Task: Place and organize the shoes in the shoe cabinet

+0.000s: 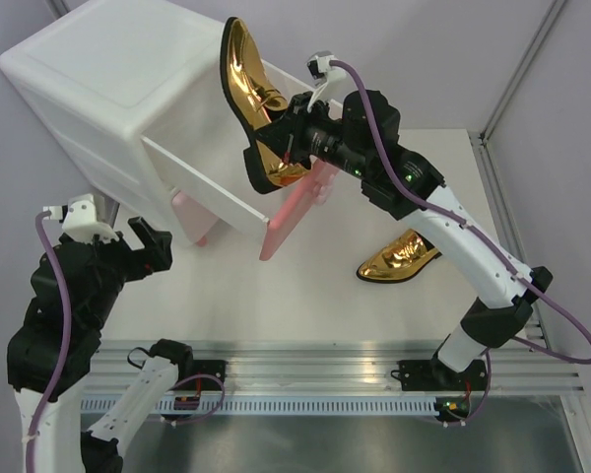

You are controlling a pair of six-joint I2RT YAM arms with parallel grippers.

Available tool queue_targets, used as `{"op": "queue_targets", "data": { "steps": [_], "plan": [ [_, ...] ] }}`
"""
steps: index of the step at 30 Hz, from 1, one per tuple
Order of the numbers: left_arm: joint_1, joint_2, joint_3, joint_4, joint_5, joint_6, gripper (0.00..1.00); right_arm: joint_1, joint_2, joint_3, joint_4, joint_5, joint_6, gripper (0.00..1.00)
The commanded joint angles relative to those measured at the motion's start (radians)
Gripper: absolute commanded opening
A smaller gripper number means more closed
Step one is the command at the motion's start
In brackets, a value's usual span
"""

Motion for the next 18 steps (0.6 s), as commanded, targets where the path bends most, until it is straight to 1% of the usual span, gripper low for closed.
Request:
{"op": "queue_targets", "data": {
  "steps": [1, 3, 4, 8, 16, 18],
  "plan": [
    [-0.003, 0.031, 0.04, -0.025, -0.012, -0.015, 1.0, 0.005, 0.003, 0.138, -0.042, 0.08, -0.048, 0.01],
    [-0.003, 0.039, 0.034, -0.023, -0.006, -0.012, 1.0, 0.008, 0.032, 0.192, -0.095, 0.089, -0.062, 0.01],
    [-0.003, 0.043, 0.037, -0.02, -0.005, -0.012, 1.0, 0.01, 0.048, 0.193, -0.12, 0.127, -0.06, 0.01],
    [-0.003, 0.06, 0.058, -0.014, 0.011, -0.005, 1.0, 0.01, 0.08, 0.19, -0.127, 0.137, -0.065, 0.01],
    [-0.003, 0.051, 0.049, 0.0, 0.0, -0.018, 1.0, 0.008, 0.195, 0.313, -0.186, 0.138, -0.134, 0.01],
    [-0.003, 0.048, 0.048, -0.002, 0.0, -0.023, 1.0, 0.008, 0.206, 0.315, -0.187, 0.14, -0.148, 0.0]
  ]
}}
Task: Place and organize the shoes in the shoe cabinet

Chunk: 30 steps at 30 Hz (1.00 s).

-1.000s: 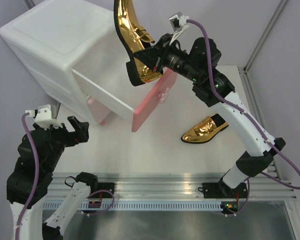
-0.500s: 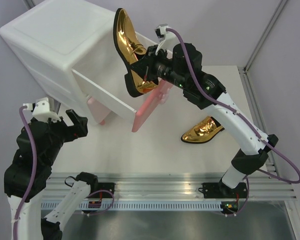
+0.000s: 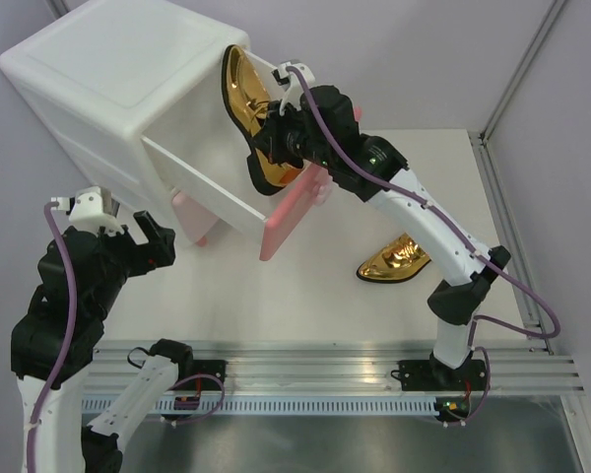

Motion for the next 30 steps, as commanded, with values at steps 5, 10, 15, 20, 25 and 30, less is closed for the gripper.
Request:
{"op": "queue_targets", "data": {
  "steps": [5, 10, 15, 20, 25, 30],
  "plan": [
    [-0.003, -0.01, 0.02, 0.018, -0.004, -0.036, 1.0, 0.003, 0.008, 0.065, 0.059, 0.018, -0.072, 0.01],
    [-0.003, -0.021, 0.005, 0.017, -0.007, -0.053, 1.0, 0.003, 0.021, 0.073, 0.042, 0.035, -0.095, 0.0],
    [-0.003, -0.025, -0.014, 0.017, -0.009, -0.062, 1.0, 0.002, 0.042, 0.092, 0.016, 0.03, -0.163, 0.0],
    [-0.003, -0.015, -0.015, 0.017, 0.0, -0.064, 1.0, 0.0, 0.047, 0.078, 0.064, -0.016, -0.343, 0.0],
    [-0.003, -0.008, -0.005, 0.017, 0.011, -0.061, 1.0, 0.002, 0.031, 0.029, 0.137, -0.013, -0.549, 0.0],
    [-0.003, -0.008, 0.0, 0.012, 0.011, -0.054, 1.0, 0.002, 0.033, 0.03, 0.104, -0.011, -0.729, 0.01]
  ]
}}
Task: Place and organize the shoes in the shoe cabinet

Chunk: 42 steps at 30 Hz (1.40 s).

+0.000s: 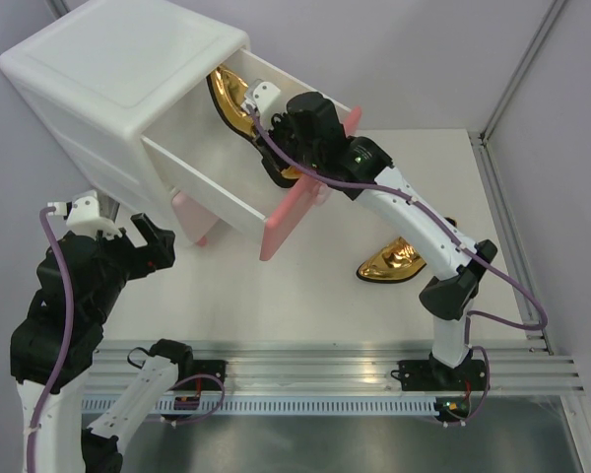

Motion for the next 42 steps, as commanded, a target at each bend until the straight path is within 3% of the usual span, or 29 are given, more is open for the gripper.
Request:
{"op": "queue_targets", "data": {
  "steps": [1, 8, 15, 19, 25, 31, 36, 38, 42],
  "plan": [
    [-0.003, 0.012, 0.016, 0.011, 0.01, -0.019, 1.0, 0.0, -0.037, 0.027, 0.143, -0.004, -0.246, 0.01],
    [-0.003, 0.018, 0.025, 0.008, 0.01, -0.011, 1.0, 0.002, -0.052, 0.023, 0.082, 0.029, -0.372, 0.03],
    [-0.003, 0.029, 0.028, 0.01, 0.007, -0.01, 1.0, 0.002, -0.049, 0.035, 0.055, 0.049, -0.383, 0.09],
    [-0.003, 0.04, 0.031, 0.01, 0.009, -0.008, 1.0, 0.0, -0.048, 0.046, 0.051, 0.066, -0.364, 0.23],
    [-0.003, 0.041, 0.04, 0.01, 0.0, -0.004, 1.0, -0.006, -0.043, 0.046, 0.057, 0.066, -0.323, 0.24],
    [-0.003, 0.041, 0.037, 0.01, -0.009, 0.003, 1.0, -0.018, -0.037, 0.047, 0.063, 0.065, -0.306, 0.14],
    [-0.005, 0.044, 0.04, 0.01, -0.014, 0.004, 1.0, -0.023, -0.038, 0.061, 0.074, 0.045, -0.283, 0.15],
    [-0.003, 0.046, 0.048, 0.008, -0.016, 0.003, 1.0, -0.023, -0.049, 0.075, 0.08, 0.031, -0.274, 0.22],
    [-0.003, 0.046, 0.054, 0.02, -0.031, 0.007, 1.0, -0.023, -0.095, 0.076, 0.135, -0.01, -0.23, 0.51]
  ]
}}
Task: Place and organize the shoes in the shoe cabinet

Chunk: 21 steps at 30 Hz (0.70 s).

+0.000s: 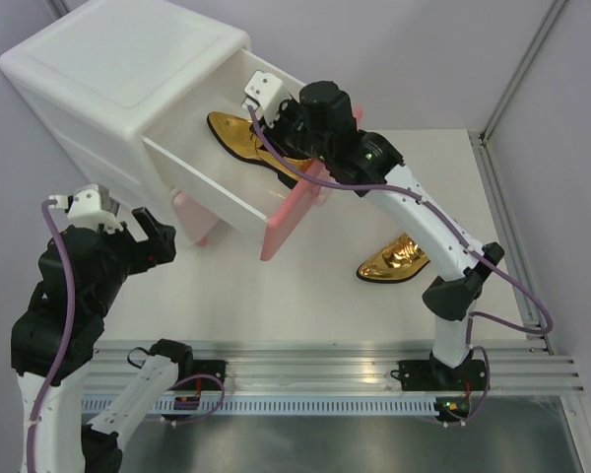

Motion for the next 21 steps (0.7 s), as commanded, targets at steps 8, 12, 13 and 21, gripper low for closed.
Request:
{"op": "queue_targets", "data": {
  "steps": [8, 12, 13, 21],
  "plan": [
    [-0.003, -0.069, -0.026, 0.198, -0.068, 0.039, 1.0, 0.001, -0.366, -0.223, 0.385, 0.016, 0.138, 0.78],
    [-0.003, -0.141, -0.109, 0.354, -0.107, 0.048, 1.0, -0.001, -0.496, -0.376, 0.507, 0.207, 0.141, 0.84],
    [-0.003, -0.155, -0.13, 0.414, -0.107, 0.052, 1.0, -0.005, -0.538, -0.439, 0.528, 0.282, 0.14, 0.85],
    [-0.003, -0.183, -0.249, 0.522, -0.136, 0.146, 1.0, -0.149, -0.607, -0.674, 0.613, 0.487, 0.245, 0.89]
  ]
}}
